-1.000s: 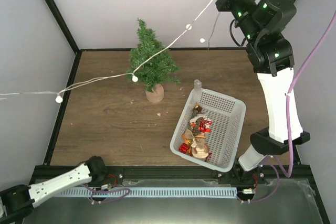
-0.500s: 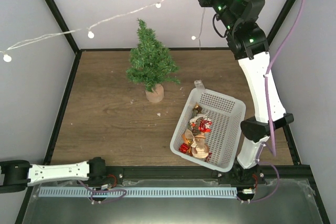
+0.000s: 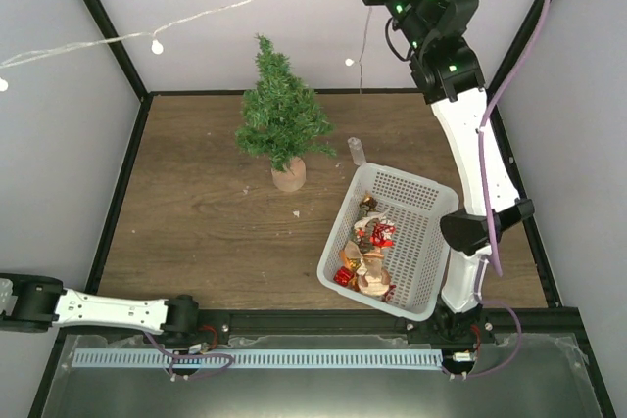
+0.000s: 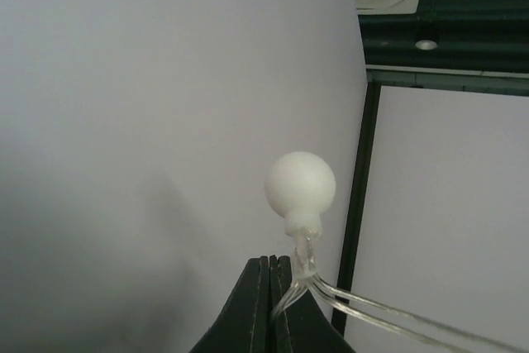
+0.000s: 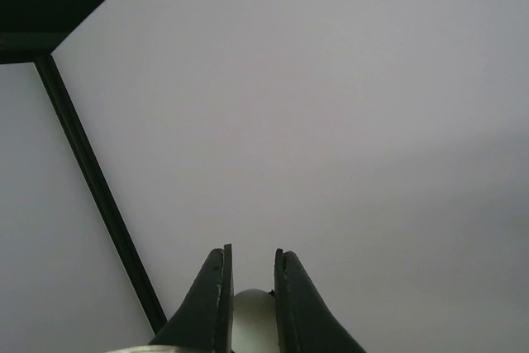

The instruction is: Decorate the small christmas tree

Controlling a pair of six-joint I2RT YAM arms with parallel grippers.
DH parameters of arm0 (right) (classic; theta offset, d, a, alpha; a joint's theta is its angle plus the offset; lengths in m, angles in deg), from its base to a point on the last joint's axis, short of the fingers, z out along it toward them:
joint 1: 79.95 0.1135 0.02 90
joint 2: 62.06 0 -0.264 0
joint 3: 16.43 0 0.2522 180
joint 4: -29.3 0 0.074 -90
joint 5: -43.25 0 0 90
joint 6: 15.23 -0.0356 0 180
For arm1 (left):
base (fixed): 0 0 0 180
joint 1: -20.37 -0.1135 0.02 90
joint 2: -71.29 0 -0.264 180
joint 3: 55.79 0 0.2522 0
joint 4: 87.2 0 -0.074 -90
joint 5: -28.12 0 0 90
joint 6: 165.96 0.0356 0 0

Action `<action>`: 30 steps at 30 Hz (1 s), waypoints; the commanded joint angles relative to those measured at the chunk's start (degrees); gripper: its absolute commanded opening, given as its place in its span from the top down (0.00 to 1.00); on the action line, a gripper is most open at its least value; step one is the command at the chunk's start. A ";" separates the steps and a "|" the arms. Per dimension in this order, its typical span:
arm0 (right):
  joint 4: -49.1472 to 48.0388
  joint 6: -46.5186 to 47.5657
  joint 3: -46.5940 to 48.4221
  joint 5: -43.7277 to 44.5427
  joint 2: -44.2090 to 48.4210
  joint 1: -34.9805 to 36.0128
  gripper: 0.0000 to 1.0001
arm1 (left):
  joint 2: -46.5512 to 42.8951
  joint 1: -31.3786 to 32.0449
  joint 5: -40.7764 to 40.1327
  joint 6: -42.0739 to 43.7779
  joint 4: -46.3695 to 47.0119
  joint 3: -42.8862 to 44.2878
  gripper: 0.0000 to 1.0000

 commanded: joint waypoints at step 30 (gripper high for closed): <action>-3.62 -5.54 0.86 -6.74 -10.48 -0.24 0.99 | -4.07 5.47 0.91 34.95 5.20 15.11 1.00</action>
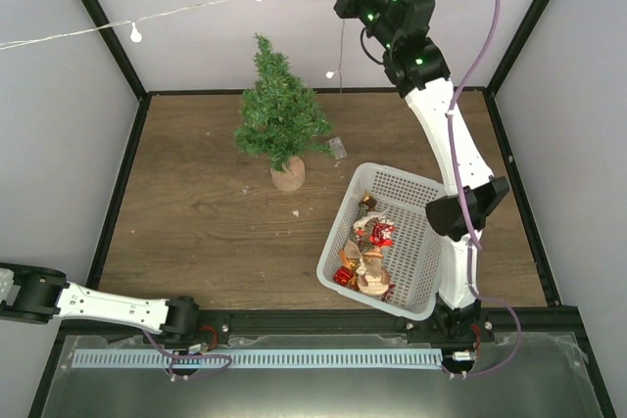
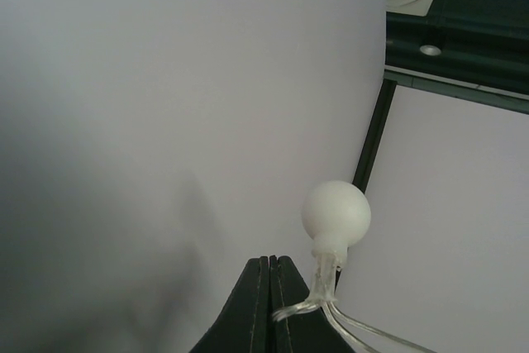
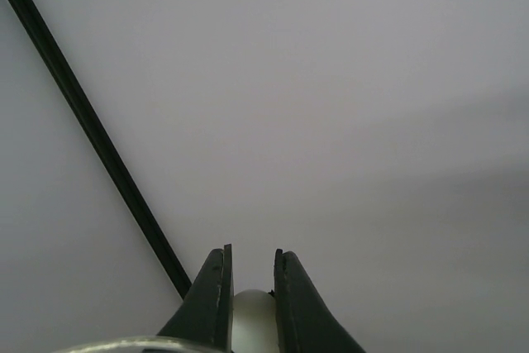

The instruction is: Decorate the small christmas tree

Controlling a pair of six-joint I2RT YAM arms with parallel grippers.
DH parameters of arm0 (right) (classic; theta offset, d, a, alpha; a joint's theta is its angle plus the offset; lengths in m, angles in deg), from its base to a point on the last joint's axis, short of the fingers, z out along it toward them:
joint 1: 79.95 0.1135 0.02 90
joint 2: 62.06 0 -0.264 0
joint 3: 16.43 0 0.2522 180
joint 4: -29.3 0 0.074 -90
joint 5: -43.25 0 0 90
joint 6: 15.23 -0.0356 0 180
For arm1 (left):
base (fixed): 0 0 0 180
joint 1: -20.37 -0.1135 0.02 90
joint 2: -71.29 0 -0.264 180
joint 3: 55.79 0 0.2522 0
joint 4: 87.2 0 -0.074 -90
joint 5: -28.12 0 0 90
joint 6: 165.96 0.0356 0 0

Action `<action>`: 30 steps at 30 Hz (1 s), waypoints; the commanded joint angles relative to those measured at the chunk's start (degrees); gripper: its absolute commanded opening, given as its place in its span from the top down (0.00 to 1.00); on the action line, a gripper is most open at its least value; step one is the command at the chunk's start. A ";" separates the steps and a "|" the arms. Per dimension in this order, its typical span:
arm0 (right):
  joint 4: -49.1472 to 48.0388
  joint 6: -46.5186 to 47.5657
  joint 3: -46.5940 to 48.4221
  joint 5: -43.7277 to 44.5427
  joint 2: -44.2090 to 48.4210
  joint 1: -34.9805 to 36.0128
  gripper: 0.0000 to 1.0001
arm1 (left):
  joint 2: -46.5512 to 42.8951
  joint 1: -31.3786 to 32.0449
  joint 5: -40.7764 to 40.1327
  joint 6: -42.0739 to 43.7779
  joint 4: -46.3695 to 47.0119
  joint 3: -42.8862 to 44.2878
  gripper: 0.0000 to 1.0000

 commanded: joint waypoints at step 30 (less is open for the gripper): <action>-2.62 -6.14 1.39 -13.39 -11.16 1.06 0.97 | -16.08 -2.89 -2.71 35.00 4.20 4.42 1.00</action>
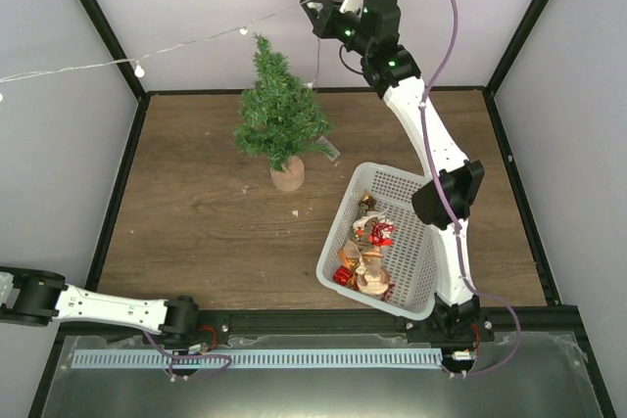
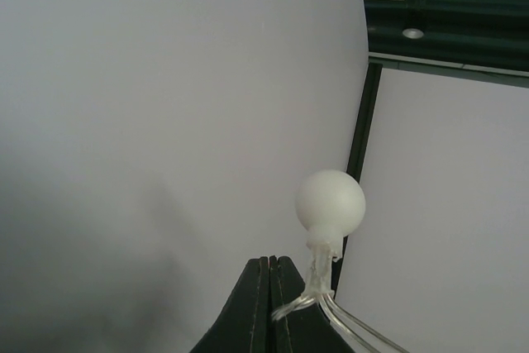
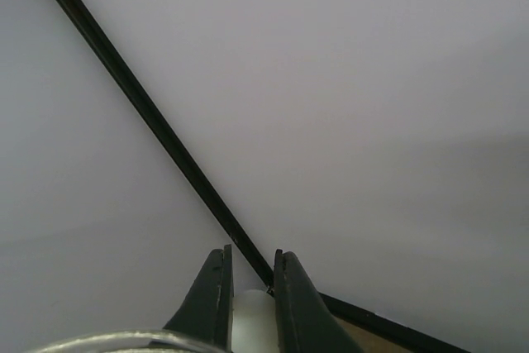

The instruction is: Decorate the small christmas tree

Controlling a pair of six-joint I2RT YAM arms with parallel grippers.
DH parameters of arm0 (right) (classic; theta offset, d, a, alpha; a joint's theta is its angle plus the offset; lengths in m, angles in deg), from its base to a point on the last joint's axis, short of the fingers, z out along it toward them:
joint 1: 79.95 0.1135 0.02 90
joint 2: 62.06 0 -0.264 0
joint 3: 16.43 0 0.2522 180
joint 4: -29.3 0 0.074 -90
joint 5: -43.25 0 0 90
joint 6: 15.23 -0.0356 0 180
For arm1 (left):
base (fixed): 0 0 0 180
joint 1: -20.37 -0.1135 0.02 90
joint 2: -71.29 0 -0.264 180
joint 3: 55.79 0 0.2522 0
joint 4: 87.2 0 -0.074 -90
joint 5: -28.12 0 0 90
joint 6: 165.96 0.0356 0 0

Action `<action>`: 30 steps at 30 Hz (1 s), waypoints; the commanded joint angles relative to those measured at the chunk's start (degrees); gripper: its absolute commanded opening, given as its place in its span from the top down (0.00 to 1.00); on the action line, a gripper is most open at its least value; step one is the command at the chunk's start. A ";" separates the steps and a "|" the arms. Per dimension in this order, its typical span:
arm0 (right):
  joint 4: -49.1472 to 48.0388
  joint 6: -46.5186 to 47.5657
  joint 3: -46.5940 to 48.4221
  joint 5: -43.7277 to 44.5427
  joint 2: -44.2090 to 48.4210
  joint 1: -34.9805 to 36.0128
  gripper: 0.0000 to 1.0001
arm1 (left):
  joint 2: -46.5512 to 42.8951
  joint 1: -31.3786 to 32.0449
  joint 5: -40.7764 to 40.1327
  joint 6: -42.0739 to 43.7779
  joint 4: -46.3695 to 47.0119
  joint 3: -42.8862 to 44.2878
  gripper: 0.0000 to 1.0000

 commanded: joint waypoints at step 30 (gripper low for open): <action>3.96 4.23 -7.67 -9.33 -1.42 1.61 0.92 | -18.41 -16.09 -7.04 34.65 10.02 5.85 1.00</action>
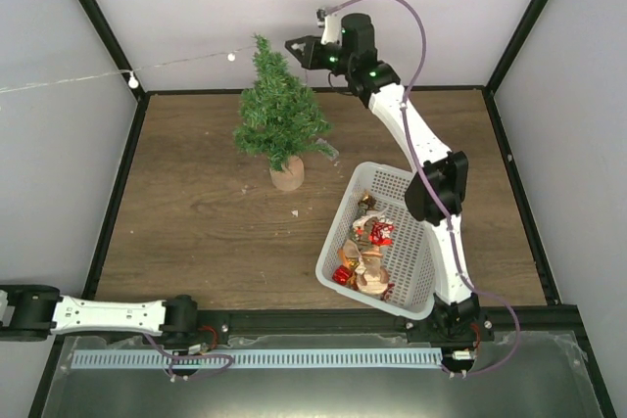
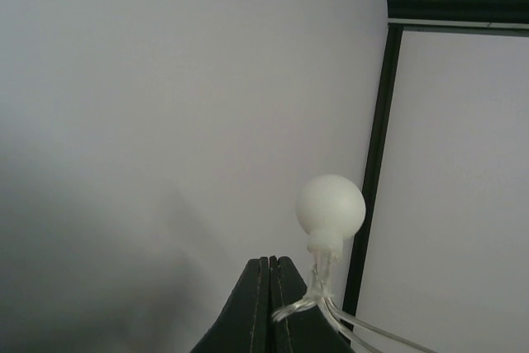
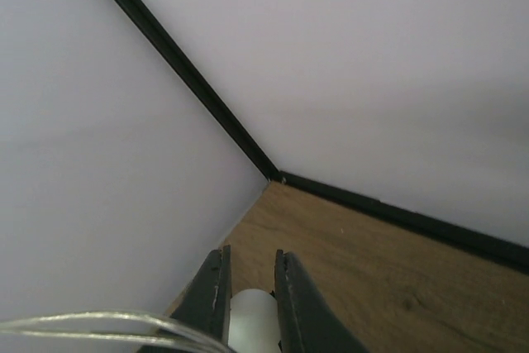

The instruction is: Decorate the small christmas tree

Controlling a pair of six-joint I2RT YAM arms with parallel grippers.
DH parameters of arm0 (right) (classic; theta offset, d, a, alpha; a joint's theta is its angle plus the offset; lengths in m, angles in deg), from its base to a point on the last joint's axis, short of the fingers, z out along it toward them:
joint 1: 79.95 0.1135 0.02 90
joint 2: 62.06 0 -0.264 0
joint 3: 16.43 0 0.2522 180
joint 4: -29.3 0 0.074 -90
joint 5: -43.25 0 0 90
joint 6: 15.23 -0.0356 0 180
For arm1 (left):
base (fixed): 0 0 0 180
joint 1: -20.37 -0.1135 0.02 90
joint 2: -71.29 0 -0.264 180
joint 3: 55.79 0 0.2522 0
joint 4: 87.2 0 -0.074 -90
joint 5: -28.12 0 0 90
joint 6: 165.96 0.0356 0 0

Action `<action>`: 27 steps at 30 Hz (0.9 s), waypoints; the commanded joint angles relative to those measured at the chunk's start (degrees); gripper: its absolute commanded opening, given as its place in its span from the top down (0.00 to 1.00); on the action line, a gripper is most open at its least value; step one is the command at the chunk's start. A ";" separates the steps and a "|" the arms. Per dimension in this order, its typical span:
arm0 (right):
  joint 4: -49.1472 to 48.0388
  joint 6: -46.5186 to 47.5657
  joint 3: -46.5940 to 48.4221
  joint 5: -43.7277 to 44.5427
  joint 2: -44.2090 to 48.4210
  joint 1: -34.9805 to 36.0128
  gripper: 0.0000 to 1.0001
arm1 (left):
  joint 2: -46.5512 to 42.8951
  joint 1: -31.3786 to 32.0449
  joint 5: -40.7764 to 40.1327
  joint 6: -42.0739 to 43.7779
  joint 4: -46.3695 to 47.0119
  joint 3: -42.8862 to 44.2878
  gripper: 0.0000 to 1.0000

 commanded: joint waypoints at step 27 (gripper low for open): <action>0.39 5.88 -15.25 -4.11 11.37 0.58 0.92 | -28.47 -23.63 -20.73 24.32 -1.52 -0.87 1.00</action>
